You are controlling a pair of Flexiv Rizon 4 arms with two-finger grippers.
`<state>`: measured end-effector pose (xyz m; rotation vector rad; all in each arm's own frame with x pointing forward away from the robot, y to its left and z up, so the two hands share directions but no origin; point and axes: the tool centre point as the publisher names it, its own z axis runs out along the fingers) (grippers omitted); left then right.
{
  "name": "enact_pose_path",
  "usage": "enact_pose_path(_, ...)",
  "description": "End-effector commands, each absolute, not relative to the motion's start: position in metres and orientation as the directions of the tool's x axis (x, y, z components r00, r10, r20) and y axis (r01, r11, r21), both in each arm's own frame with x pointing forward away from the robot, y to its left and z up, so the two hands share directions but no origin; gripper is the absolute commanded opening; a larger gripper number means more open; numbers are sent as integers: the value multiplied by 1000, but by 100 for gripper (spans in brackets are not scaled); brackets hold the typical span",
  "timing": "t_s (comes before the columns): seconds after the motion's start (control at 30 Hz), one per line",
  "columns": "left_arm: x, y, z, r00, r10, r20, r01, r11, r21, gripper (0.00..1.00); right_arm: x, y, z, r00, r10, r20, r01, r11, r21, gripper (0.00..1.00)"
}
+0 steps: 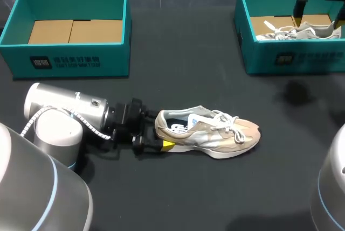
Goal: Take the shoe out of the shoebox, open the shoe tongue, remove and reinsert the insole, then place the shoe into the shoebox
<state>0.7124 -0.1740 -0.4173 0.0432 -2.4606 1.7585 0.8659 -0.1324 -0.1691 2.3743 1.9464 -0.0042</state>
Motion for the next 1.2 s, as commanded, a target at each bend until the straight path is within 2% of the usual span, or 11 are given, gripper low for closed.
enact_pose_path(0.03,708,-173,-420,-993,42,111,-92,326,-941,0,850,-113,-169,146,989,10,989,-147,28,100)
enact_pose_path(0.53,708,-173,-420,-993,42,111,-92,326,-941,0,850,-113,-169,146,989,10,989,-147,28,100)
enact_pose_path(1.0,708,-173,-420,-993,42,111,-92,326,-941,0,776,9,-195,119,993,15,992,-120,28,100)
enact_pose_path(1.2,708,-173,-420,-993,42,111,-92,326,-941,0,751,34,-189,104,992,66,994,-106,26,100)
